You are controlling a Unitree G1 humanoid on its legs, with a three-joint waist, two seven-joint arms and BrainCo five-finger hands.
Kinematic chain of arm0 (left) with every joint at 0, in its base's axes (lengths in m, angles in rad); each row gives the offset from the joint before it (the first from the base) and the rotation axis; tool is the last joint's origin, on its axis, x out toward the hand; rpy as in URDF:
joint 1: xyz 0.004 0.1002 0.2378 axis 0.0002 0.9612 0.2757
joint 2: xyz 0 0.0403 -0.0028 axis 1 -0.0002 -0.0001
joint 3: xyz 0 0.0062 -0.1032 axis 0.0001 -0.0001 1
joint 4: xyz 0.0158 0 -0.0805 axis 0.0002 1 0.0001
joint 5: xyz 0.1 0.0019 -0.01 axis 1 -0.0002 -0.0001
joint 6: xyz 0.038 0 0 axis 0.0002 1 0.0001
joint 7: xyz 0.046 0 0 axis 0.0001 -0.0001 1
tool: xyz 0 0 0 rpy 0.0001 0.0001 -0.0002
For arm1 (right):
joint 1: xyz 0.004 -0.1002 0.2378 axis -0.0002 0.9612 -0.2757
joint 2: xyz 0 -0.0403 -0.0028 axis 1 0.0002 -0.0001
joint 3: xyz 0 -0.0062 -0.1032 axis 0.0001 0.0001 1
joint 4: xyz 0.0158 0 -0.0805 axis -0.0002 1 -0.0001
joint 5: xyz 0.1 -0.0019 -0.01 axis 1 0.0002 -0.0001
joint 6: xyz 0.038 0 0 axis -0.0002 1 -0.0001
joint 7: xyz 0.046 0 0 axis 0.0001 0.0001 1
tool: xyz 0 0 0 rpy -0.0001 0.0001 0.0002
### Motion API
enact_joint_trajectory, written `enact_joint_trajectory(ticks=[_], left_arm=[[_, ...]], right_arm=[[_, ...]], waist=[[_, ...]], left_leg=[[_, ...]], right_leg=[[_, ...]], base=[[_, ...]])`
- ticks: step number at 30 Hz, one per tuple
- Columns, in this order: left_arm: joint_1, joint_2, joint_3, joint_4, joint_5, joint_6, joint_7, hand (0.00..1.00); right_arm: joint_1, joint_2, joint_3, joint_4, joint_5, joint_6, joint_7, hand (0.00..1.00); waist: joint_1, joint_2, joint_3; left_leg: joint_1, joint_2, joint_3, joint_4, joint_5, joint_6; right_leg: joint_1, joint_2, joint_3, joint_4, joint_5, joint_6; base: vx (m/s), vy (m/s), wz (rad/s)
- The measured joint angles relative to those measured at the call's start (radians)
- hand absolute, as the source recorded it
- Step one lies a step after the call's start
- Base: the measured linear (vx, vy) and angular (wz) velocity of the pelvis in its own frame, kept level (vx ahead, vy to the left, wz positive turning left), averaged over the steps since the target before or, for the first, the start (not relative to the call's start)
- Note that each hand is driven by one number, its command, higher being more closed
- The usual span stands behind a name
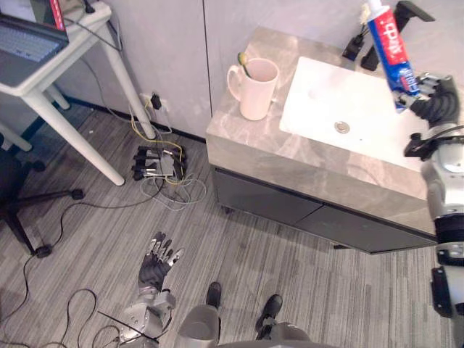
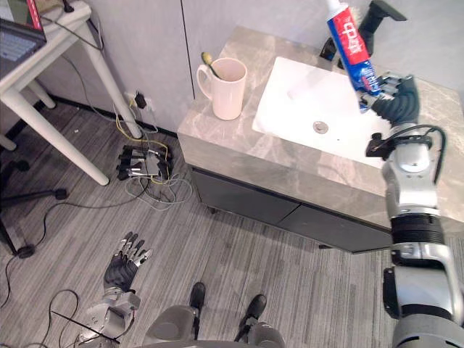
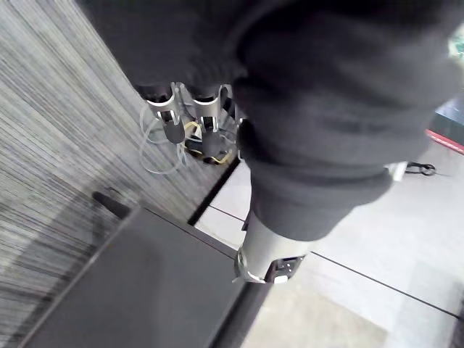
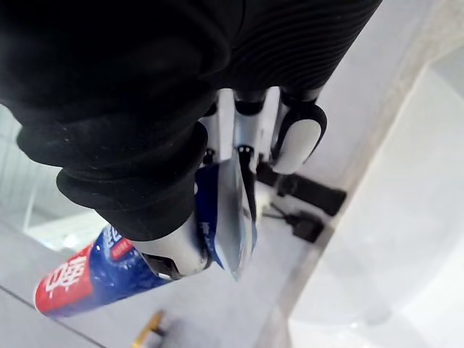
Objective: Organize washtable
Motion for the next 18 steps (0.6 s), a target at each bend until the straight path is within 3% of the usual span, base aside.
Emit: enact_joint_trajectory(ticks=[6, 12, 16, 18], left_arm=[[-0.08, 0.07, -0.1, -0.196, -0.093, 0.017, -0.006, 0.0], [-0.275, 0.242, -0.21, -0.346, -0.215, 0.049, -0.048, 0.0], [-0.341, 0.295, -0.218, -0.352, -0.282, 0.05, -0.048, 0.0], [-0.351, 0.319, -0.217, -0.352, -0.336, 0.056, -0.047, 0.0]], right_arm=[[0.006, 0.124, 0.055, -0.157, 0.028, 0.007, 0.001, 1.0], [0.068, 0.249, 0.186, -0.311, 0.036, 0.009, 0.055, 1.0], [0.098, 0.252, 0.214, -0.352, 0.036, 0.01, 0.092, 1.0], [0.101, 0.251, 0.214, -0.354, 0.035, 0.012, 0.113, 1.0]], waist=[[-0.014, 0.02, -0.028], [-0.031, 0.029, -0.061], [-0.037, 0.029, -0.069], [-0.061, 0.032, -0.078]], left_leg=[[0.019, 0.006, 0.004, -0.003, 0.0, -0.001], [0.049, 0.004, -0.001, -0.018, 0.001, -0.002], [0.052, -0.004, -0.008, -0.019, 0.001, -0.001], [0.055, -0.011, -0.028, -0.019, 0.003, -0.001]], right_leg=[[0.023, 0.005, -0.001, -0.016, 0.001, -0.002], [0.052, 0.009, -0.016, -0.023, 0.001, -0.003], [0.057, 0.005, -0.021, -0.023, 0.001, -0.002], [0.069, -0.001, -0.042, -0.023, -0.002, 0.002]], base=[[0.01, 0.002, -0.02], [0.02, 0.007, 0.03], [0.01, 0.035, 0.05], [0.01, 0.038, 0.23]])
